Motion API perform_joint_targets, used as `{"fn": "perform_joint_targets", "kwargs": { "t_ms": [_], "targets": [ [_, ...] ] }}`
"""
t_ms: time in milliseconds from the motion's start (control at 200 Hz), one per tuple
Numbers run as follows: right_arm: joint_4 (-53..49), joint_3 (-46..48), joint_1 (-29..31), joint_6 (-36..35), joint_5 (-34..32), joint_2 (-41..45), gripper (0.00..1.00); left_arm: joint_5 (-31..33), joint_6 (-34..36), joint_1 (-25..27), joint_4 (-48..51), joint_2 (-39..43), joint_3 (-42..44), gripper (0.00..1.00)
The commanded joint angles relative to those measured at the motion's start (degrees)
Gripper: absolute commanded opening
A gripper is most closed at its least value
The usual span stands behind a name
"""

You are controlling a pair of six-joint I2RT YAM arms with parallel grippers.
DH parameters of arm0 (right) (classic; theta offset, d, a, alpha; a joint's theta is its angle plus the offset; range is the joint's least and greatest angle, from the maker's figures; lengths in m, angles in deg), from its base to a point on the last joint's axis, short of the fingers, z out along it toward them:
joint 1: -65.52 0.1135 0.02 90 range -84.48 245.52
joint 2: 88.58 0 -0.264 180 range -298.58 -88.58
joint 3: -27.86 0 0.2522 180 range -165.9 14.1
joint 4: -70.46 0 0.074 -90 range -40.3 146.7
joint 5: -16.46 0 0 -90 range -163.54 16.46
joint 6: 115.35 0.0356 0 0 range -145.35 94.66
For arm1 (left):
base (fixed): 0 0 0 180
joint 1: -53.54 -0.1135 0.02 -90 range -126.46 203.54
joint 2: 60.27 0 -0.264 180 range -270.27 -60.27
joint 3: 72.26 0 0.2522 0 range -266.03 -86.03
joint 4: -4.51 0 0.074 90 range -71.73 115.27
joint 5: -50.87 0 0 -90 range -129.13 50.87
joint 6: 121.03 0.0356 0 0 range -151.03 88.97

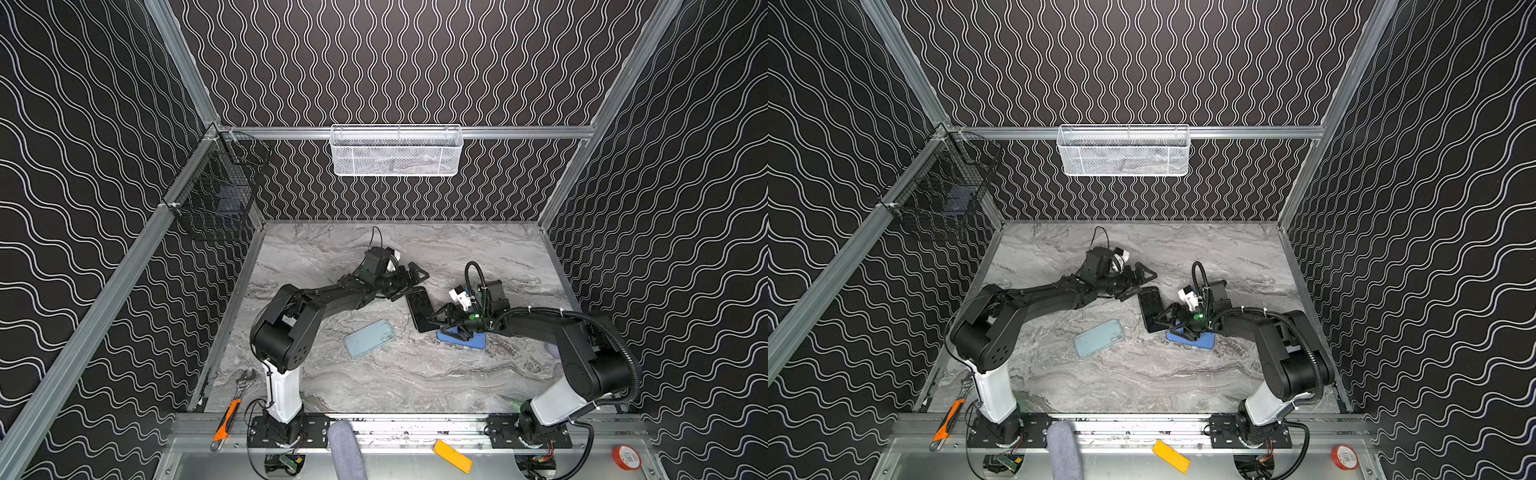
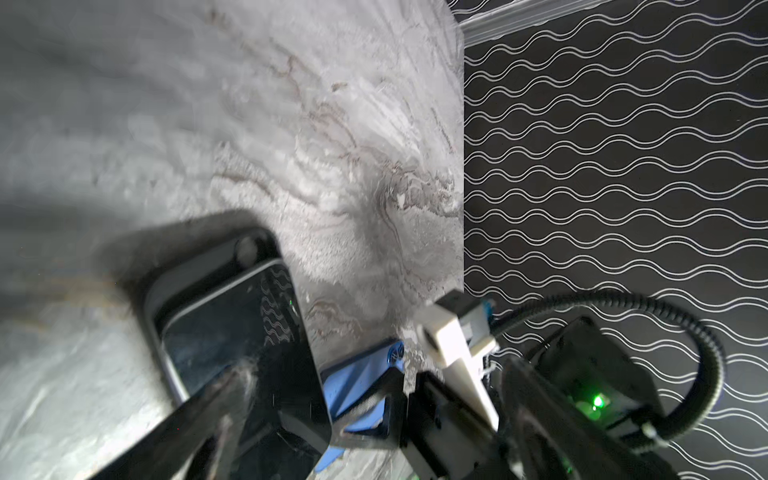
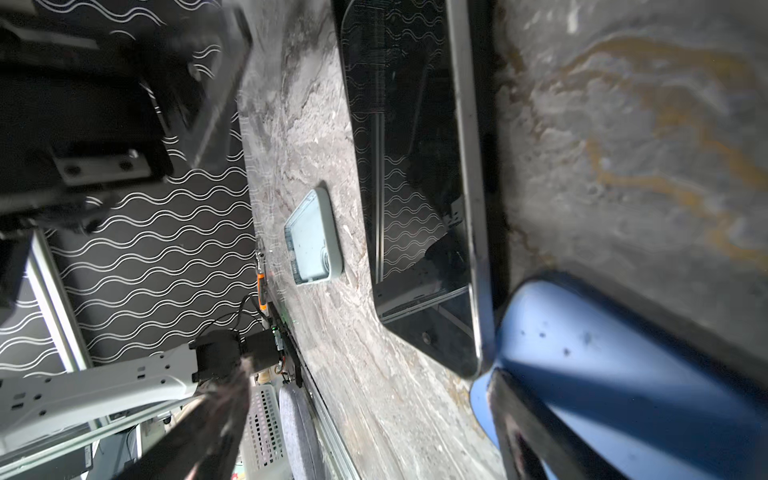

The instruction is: Put the phone into the phone case

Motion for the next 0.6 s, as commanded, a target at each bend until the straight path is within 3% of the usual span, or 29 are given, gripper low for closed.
{"fn": "perform_joint_targets", "kwargs": {
  "t_ms": [0, 265, 596],
  "targets": [
    [5.2, 2.3, 0.1, 4.2, 0.8, 0.1, 0.92, 2.2, 5.1, -0.3, 2.6, -1.6, -3.6, 0.98],
    [19.2, 6.3, 0.1, 12.9, 2.7, -2.6, 0.90, 2.9, 8.9, -1.1, 5.6, -9.4, -11.2, 0.98],
    [24.0, 7.5, 0.1, 16.0, 2.1, -4.1, 0.86, 1.6, 8.4, -0.6, 4.2, -14.4, -12.0, 0.99]
  ]
}}
